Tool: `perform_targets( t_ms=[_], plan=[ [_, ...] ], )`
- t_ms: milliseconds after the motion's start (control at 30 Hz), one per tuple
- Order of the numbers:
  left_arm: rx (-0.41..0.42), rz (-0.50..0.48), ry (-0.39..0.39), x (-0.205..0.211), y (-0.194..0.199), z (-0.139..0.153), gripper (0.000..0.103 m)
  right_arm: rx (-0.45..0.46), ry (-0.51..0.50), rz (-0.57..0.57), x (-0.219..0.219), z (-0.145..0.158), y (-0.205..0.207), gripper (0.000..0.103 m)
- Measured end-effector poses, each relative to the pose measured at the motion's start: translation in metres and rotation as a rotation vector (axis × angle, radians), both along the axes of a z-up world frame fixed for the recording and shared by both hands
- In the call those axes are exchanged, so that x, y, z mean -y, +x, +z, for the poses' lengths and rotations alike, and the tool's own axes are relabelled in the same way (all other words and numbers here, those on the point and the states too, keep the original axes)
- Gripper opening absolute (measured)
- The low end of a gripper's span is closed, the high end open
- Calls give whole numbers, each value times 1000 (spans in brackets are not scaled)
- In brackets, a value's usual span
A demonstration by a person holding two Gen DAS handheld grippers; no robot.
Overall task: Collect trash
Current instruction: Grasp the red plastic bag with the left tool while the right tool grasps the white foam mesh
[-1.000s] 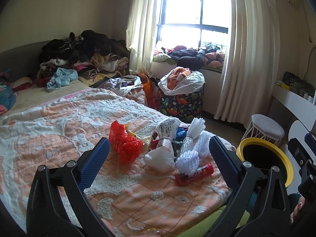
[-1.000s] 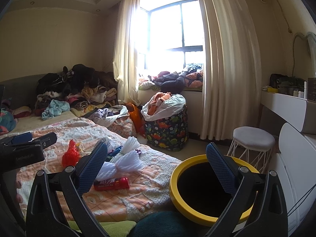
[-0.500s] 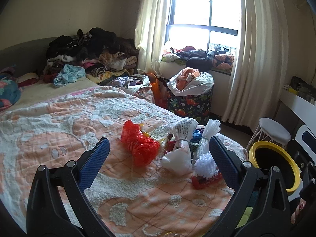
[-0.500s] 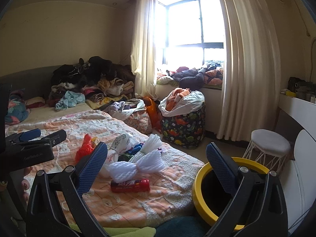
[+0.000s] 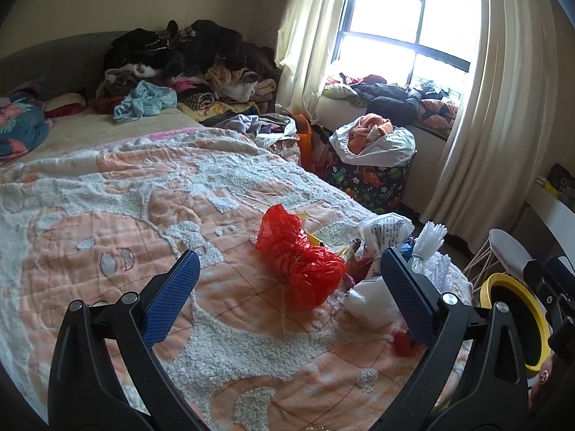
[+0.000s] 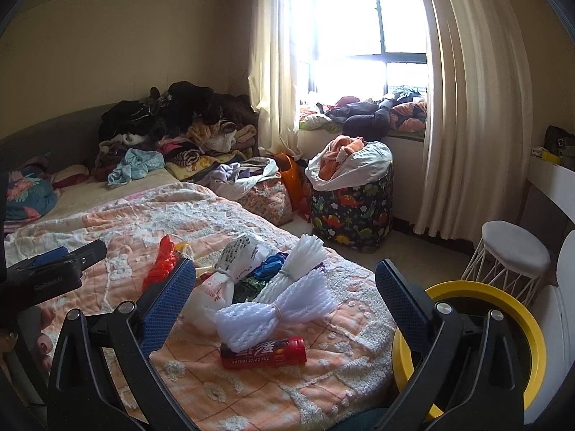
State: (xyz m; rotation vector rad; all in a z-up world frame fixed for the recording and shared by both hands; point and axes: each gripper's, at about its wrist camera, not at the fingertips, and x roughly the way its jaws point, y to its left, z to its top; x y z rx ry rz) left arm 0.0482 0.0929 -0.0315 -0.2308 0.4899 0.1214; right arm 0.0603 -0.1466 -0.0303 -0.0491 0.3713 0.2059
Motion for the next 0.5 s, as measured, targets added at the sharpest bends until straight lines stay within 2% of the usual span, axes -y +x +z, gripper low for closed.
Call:
perform_targets(
  t_ms=[200,267,333,500],
  plan=[
    [-43,-29,-9,2,19,-9,92,-114,-3,-66,8,-15,35,97],
    [-32,-75,-52,1,25,-11,92,-170,9,-91,13,-21,51,97],
    [-17,-104,-74,4,31,-12,92,-223,37,-112,19,-29,65,97],
    [-47,-98,-44,9,60,-19,92,-359,131,-147,33,-49,99,97]
  ],
)
